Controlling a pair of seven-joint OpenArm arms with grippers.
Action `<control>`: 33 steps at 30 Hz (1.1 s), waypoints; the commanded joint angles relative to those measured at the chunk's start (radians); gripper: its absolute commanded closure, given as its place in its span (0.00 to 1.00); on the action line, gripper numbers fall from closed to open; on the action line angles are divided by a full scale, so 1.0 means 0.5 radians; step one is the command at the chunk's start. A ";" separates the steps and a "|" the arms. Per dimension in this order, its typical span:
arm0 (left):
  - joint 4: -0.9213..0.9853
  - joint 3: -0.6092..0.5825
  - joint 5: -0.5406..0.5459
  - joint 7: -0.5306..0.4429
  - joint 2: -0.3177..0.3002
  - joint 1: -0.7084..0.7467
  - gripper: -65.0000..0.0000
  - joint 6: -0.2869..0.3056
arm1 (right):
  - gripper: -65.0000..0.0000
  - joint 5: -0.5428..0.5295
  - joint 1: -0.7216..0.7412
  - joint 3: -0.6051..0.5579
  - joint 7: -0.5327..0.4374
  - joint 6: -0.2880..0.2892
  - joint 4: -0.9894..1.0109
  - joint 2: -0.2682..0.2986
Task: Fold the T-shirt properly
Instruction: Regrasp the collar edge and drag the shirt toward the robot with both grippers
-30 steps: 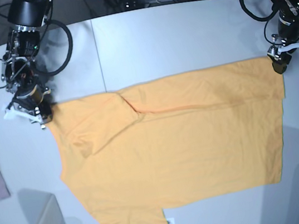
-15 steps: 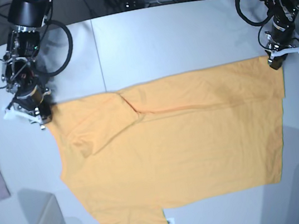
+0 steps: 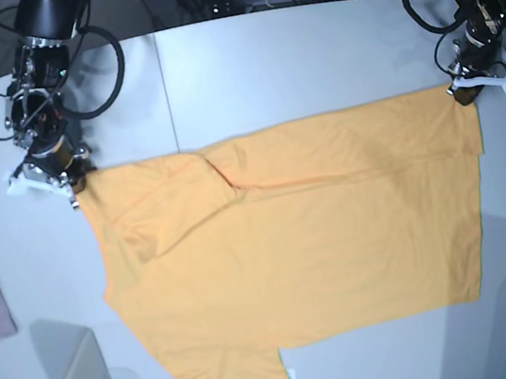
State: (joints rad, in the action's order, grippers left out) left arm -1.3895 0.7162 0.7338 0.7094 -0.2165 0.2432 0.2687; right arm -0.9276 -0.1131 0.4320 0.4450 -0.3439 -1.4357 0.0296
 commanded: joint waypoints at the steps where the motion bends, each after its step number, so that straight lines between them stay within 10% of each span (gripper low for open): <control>1: -0.083 0.008 0.022 -0.030 -0.056 0.009 1.00 0.013 | 1.00 0.015 -0.012 0.003 0.017 -0.035 -0.045 0.013; 33: -0.607 0.018 0.038 -0.030 -0.096 0.792 1.00 0.013 | 1.00 0.009 -0.865 0.000 0.020 -0.035 -0.754 0.019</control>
State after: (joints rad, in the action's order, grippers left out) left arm -1.6752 0.7162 0.7422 0.7101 -0.2501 0.6296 0.2703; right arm -0.9211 -0.5388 0.4278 0.4709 -0.3733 -1.7943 0.0303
